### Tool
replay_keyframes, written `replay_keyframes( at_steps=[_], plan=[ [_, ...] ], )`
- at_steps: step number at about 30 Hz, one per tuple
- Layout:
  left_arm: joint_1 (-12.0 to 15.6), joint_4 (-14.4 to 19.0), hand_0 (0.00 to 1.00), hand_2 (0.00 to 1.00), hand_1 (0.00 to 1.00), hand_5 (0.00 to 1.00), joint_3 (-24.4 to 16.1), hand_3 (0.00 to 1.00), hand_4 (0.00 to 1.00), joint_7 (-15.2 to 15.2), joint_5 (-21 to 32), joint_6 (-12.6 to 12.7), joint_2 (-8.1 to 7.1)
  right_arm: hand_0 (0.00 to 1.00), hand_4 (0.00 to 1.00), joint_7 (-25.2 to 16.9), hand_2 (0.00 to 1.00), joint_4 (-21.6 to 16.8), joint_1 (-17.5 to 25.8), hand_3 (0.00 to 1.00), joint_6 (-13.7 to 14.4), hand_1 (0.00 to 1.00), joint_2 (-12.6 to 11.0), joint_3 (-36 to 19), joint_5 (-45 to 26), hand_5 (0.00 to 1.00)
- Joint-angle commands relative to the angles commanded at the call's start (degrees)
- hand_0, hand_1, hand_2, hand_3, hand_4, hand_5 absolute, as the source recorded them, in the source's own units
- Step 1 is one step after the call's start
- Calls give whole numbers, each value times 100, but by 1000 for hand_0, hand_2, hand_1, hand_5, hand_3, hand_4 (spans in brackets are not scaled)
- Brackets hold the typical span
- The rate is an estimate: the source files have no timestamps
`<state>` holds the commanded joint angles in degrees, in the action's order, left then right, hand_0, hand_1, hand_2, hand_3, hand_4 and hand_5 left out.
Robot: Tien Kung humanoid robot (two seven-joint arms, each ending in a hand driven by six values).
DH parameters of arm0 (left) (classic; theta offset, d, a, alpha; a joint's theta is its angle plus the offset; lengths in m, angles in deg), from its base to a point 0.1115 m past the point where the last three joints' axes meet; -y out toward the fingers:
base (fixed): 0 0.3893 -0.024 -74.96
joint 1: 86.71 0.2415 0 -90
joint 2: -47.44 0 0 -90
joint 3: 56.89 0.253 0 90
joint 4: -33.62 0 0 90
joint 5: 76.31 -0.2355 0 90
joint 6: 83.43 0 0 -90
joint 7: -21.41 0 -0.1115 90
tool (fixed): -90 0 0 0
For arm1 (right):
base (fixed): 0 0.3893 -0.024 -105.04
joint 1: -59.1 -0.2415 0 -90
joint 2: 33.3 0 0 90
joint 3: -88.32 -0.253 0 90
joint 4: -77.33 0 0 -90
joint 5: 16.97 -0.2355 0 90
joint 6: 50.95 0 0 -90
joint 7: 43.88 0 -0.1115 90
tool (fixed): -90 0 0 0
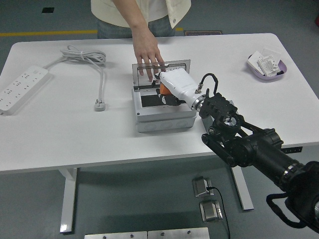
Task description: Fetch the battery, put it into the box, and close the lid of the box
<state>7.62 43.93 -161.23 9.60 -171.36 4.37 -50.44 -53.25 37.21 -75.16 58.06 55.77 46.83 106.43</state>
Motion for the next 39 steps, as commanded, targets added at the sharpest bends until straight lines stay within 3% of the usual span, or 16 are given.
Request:
replay_keyframes(
  at_steps=[3, 4, 9, 10, 15, 16, 21, 22, 31, 39],
  plan=[
    [-5, 0, 639, 679, 669, 202, -2, 687, 707, -3, -11, 0, -3, 299, 479, -59, 493, 92, -24, 617, 34, 334, 10, 29, -49, 47],
    [-7, 0, 639, 679, 668, 201, -1, 686, 707, -4, -13, 0, -4, 341, 513, -69, 503, 112, -28, 627, 32, 369, 14, 34, -61, 105],
    [-26, 0, 639, 679, 668, 201, 3, 686, 707, -4, -29, -2, 5, 341, 513, -75, 503, 200, -36, 627, -38, 369, 34, 28, -80, 105],
    [-31, 0, 639, 678, 668, 202, 4, 686, 707, -3, -33, -3, 7, 457, 607, -75, 516, 218, -34, 630, -56, 422, 38, 23, -86, 213],
    [-45, 0, 639, 678, 668, 202, 12, 686, 707, -5, -48, -2, 5, 457, 607, -93, 516, 262, -22, 630, -106, 422, 50, 13, -119, 213],
    [-46, 0, 638, 678, 668, 201, 12, 685, 705, -7, -51, -1, 4, 548, 832, -96, 553, 266, -21, 652, -112, 477, 52, 10, -123, 439],
    [-57, 0, 638, 678, 668, 201, 16, 685, 705, -10, -71, -1, 0, 548, 832, -90, 553, 276, -12, 652, -150, 477, 52, 2, -130, 439],
    [-60, 0, 639, 678, 668, 200, 16, 684, 704, -9, -76, -2, 0, 608, 940, -84, 567, 274, -11, 677, -159, 499, 50, 2, -129, 553],
    [-54, 0, 639, 677, 669, 198, 27, 684, 700, -16, -79, -5, 11, 636, 982, -18, 581, 48, 53, 687, -213, 504, -6, -25, -257, 604],
    [-41, 0, 638, 676, 668, 198, 19, 682, 699, -10, -67, -5, 22, 651, 998, 66, 585, -668, 237, 689, -362, 504, -229, -230, -835, 618]
  ],
)
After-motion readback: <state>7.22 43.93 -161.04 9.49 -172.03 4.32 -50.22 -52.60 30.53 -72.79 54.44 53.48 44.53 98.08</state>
